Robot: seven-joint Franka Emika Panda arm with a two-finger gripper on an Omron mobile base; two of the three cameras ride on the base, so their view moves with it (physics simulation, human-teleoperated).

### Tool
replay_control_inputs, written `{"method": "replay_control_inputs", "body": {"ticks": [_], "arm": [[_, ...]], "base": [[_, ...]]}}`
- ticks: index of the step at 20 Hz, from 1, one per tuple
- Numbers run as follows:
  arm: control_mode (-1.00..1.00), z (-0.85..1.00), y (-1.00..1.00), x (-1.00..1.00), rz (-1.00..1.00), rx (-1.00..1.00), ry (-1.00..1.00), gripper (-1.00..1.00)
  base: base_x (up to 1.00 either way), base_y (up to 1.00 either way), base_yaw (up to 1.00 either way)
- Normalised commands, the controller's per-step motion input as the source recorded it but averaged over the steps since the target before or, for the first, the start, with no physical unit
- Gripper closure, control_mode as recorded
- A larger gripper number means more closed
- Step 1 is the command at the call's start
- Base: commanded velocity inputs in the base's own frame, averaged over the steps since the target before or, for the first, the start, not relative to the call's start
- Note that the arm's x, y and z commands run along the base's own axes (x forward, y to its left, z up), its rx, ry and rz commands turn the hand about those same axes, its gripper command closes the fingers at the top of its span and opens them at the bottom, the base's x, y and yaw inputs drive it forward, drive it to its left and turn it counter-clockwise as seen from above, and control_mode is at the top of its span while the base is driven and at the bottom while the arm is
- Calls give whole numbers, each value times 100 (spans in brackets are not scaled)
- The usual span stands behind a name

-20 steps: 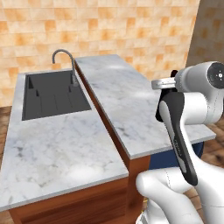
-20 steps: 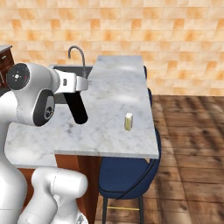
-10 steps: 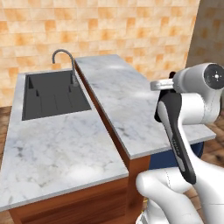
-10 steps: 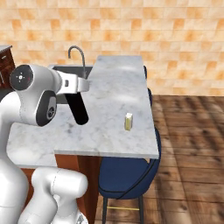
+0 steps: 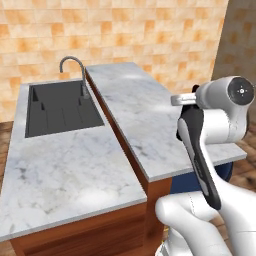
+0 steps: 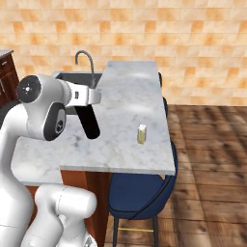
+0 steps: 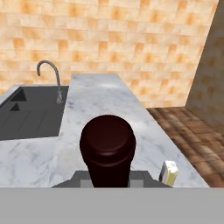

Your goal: Move the drinks to the dining counter.

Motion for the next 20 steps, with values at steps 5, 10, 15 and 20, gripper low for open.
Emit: {"method": "replay_control_inputs", "body": {"ticks": [5, 10, 15, 20], "arm": [[-100, -14, -4, 17, -3, 0, 0, 100], [-100, -15, -5, 20, -3, 0, 0, 100], [-100, -18, -9, 27, -3, 0, 0, 100], [-100, -18, -15, 38, -2, 0, 0, 100]], "base": [[0, 0, 0], [0, 0, 0], [0, 0, 0], [0, 0, 0]]}}
